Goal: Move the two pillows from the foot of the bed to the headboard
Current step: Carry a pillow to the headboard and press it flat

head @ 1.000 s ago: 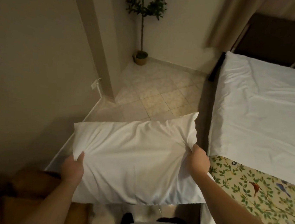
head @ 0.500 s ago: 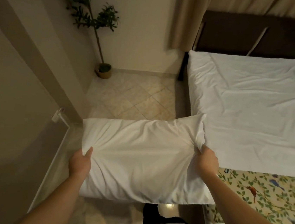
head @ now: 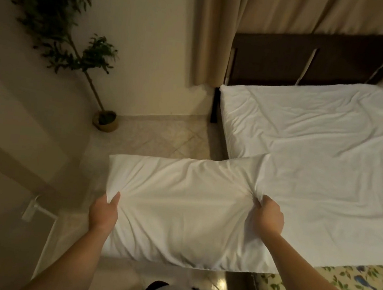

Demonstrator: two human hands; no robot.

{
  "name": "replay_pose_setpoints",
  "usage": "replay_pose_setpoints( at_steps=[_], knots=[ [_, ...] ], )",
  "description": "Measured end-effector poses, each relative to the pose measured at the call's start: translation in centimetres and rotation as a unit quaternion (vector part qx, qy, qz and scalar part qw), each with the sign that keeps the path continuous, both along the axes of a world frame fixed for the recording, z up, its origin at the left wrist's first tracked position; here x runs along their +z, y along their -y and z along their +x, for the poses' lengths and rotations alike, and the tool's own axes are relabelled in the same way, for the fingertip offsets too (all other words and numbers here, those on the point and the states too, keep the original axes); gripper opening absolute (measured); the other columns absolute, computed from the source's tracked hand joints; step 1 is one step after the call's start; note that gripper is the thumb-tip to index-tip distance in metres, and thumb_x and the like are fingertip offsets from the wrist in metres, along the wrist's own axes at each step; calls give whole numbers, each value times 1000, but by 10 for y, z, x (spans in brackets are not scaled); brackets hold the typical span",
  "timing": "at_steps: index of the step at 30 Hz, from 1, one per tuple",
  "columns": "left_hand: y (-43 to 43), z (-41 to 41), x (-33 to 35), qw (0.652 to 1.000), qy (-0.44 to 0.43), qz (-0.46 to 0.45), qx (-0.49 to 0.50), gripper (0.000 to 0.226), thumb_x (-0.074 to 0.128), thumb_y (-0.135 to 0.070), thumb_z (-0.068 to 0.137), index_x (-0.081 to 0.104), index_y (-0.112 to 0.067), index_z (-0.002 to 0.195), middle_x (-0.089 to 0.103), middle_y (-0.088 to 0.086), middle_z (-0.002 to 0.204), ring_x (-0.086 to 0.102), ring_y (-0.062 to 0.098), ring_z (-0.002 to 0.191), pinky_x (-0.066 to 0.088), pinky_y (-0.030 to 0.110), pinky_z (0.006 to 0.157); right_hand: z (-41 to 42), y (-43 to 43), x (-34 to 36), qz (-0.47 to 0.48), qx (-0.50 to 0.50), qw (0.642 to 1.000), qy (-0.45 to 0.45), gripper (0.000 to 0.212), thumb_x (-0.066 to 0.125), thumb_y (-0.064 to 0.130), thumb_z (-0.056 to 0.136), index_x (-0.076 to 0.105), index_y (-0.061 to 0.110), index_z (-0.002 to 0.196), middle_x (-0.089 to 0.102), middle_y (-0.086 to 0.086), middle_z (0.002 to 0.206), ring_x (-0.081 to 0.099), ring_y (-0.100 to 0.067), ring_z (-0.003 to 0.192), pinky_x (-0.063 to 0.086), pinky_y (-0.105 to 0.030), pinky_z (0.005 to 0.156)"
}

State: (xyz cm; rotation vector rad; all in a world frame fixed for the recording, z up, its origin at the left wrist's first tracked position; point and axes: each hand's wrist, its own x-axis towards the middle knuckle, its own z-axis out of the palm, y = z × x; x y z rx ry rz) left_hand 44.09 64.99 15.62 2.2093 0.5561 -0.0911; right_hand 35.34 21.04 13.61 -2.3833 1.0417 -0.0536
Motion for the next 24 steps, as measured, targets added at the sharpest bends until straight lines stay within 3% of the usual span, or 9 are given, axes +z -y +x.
replay_pose_setpoints(
  at_steps=[15, 21, 24],
  knots=[
    [112, 303, -26, 991, -25, -10, -133, 49, 57, -37, 102, 65, 6, 124, 66, 28, 122, 61, 45, 115, 45, 41, 90, 188, 75, -8, -2, -151, 989, -12, 36, 52, 33, 100, 45, 13, 71, 53, -1, 69, 52, -32, 65, 41, -35, 63],
    [157, 424, -18, 983, -27, -13, -182, 44, 57, -37, 102, 67, 2, 121, 69, 23, 116, 63, 43, 112, 43, 36, 83, 265, 97, -5, -16, -204, 979, 10, 43, 52, 39, 101, 44, 11, 69, 50, 0, 65, 42, -24, 54, 37, -34, 60],
    [181, 470, -15, 981, -25, -19, -192, 43, 58, -38, 101, 67, -1, 122, 70, 20, 116, 63, 41, 111, 49, 40, 89, 294, 110, -7, -15, -228, 974, 8, 40, 53, 35, 100, 44, 12, 69, 51, -1, 65, 43, -27, 56, 37, -34, 60]
  ],
)
